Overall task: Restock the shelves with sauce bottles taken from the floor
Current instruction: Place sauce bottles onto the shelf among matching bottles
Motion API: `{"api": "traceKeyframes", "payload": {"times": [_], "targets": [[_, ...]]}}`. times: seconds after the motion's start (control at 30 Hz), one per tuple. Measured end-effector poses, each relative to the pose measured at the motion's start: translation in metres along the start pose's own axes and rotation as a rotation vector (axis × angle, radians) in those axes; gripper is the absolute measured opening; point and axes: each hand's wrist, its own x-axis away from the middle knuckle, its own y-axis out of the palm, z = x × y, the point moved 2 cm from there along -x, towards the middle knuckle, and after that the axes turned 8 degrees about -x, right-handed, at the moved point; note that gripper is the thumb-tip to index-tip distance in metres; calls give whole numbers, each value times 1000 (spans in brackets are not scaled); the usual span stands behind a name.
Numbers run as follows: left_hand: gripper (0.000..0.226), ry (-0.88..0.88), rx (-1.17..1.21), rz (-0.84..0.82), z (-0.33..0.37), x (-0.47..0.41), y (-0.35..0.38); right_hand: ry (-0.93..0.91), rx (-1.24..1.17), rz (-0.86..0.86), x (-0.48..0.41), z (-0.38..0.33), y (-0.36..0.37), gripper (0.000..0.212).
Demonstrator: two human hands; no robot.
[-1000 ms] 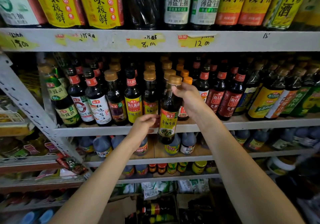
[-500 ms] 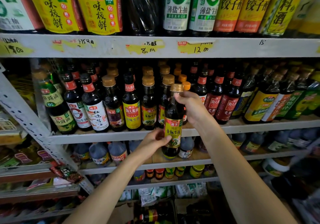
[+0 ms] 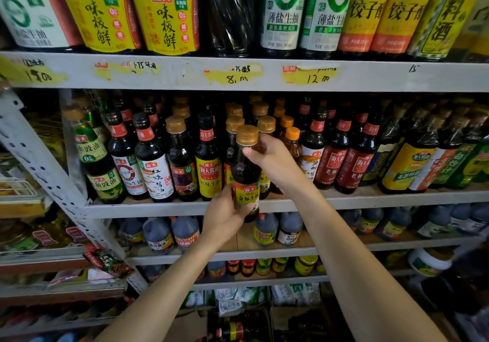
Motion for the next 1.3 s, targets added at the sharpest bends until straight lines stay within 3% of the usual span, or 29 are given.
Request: {"api": "traceKeyframes", "payload": {"times": [0.13,0.27,0.43,0.7,0.93,1.07,1.2,1.3], "targets": [[53,10,-246,137,-11,-5,-8,7,163,-20,-7,-5,6,39],[52,87,-434,195,-8,-10,-13,-12,197,113,-12,-4,8,29],[53,33,-542,185,-8,-13,-19,16,244,156,-25,-6,15,28],[50,-91,-423,157,-9,-10,-8,23,293,176,-30,-4,17,29],[44,-85,-380,194,-8,-13,-3,19,340,190,-37,-2,17,30],[40,-94,-358,209,-10,-11,-1,21,449,120,-45,-13,21,43],[35,-107,-283,219,-12,-10,4,-28,578,23,-50,-29,17,80],[35,-109,-231,221,-16,-13,7,-52,654,-3,-50,-33,14,72]]}}
